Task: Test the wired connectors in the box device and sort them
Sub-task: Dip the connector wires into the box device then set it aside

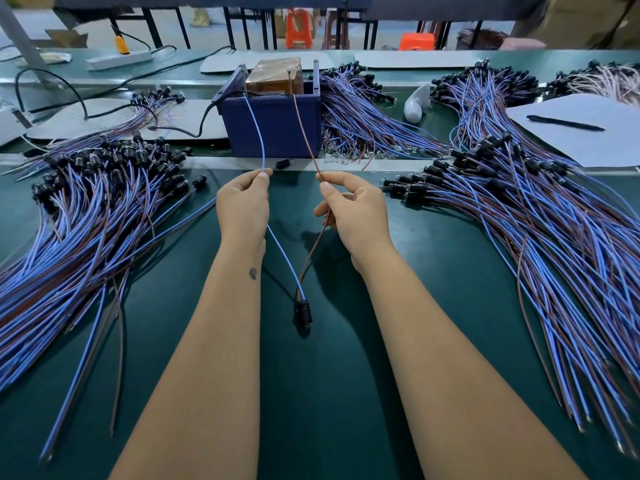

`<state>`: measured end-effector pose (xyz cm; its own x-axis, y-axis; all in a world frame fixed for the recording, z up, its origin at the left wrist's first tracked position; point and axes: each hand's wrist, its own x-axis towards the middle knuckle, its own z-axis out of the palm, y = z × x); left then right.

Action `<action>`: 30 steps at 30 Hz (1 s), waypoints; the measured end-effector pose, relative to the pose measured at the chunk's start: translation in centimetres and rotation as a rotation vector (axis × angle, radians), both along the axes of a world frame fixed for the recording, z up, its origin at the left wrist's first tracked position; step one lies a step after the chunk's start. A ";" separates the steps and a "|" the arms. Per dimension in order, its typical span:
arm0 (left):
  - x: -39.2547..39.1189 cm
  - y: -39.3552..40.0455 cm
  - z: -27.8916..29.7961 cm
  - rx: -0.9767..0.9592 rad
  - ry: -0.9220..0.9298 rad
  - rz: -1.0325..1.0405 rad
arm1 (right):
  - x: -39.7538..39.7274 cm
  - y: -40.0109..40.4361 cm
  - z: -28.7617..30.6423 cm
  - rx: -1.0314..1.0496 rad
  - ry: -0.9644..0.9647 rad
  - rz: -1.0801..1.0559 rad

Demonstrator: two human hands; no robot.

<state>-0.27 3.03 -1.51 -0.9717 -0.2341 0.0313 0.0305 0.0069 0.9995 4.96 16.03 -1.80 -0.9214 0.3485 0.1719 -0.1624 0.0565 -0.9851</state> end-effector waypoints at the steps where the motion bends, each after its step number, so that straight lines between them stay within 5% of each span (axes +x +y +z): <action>1: 0.0 0.0 0.0 -0.002 0.001 -0.003 | 0.0 0.0 0.0 0.000 -0.002 0.000; 30: -1.1 -0.3 0.1 -0.001 -0.046 -0.017 | 0.2 -0.1 0.2 -0.025 0.003 -0.003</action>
